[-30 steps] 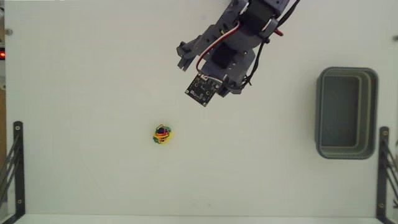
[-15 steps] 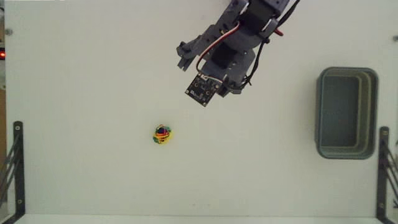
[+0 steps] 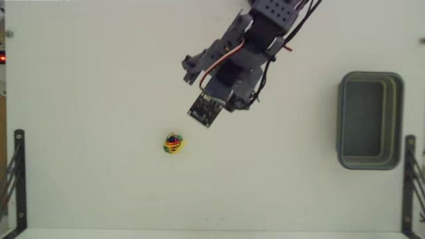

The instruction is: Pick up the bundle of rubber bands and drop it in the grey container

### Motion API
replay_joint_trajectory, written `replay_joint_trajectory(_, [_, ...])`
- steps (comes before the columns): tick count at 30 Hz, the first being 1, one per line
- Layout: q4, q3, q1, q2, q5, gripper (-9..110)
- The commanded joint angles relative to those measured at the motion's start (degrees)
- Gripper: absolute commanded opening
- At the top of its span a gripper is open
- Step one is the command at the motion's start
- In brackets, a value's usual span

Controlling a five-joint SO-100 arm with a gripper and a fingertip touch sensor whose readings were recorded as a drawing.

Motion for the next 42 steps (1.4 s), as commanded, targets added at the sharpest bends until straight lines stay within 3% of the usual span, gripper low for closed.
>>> replay_joint_trajectory(1, [-2.9, -3.8, 0.4, -1.9, 0.3, 110])
replay_joint_trajectory(21, [-12.4, -16.6, 0.4, -24.2, 0.3, 110])
replay_joint_trajectory(42, [-13.2, -38.7, 0.4, -47.0, 0.3, 110])
